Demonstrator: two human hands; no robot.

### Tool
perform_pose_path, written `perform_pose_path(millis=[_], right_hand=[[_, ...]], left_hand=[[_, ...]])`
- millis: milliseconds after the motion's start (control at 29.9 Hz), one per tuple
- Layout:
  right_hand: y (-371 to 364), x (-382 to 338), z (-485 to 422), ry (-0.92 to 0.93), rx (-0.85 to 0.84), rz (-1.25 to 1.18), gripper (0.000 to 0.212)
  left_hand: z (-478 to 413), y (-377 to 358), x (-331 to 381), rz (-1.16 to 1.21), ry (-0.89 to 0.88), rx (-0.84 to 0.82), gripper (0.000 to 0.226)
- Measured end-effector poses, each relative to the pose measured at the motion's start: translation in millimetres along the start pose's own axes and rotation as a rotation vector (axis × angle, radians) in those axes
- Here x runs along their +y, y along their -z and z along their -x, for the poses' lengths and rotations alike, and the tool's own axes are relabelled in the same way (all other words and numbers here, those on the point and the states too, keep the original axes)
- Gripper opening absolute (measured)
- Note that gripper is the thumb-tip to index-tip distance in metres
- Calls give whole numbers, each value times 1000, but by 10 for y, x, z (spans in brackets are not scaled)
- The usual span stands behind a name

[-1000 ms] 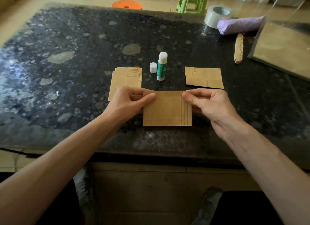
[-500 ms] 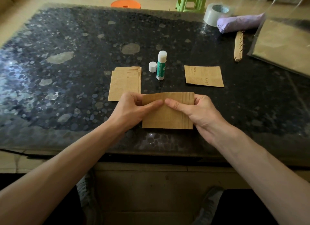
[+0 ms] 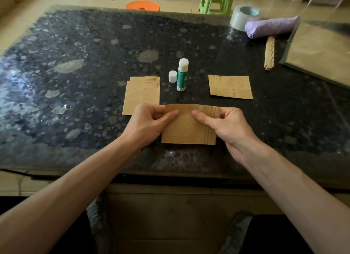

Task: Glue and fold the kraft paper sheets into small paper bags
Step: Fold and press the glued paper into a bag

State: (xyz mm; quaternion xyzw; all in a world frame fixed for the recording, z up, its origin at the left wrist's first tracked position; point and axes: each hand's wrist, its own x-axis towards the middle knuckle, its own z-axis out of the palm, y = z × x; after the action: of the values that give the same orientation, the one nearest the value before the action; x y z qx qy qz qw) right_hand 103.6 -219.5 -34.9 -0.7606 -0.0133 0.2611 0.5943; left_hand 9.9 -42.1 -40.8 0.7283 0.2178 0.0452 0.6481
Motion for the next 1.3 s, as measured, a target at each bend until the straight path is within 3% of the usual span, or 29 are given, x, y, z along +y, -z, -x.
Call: perform_pose_path(millis=[301,768,902,1036,1203,1303], right_hand=[[104,-36,-12,-24,-28,9,32],[173,-76,-30,-37,-22,-63,17],[52,-27,42,-79,-101,-129,35],[-47,12,74,-47,-30,-98,51],[-90,50,82,-24,-34,-58,55],[-85,59,72,7,-15,3,42]], left_hand=[[-59,61,-23,-13,21,18,18],[-25,99,25,59,90,38,19],[18,51,67,110,92,-17,18],[70,-19,75,121,102,-98,25],[64,-51,15,52,94,5,24],[51,-45,0,21,78,2,24]])
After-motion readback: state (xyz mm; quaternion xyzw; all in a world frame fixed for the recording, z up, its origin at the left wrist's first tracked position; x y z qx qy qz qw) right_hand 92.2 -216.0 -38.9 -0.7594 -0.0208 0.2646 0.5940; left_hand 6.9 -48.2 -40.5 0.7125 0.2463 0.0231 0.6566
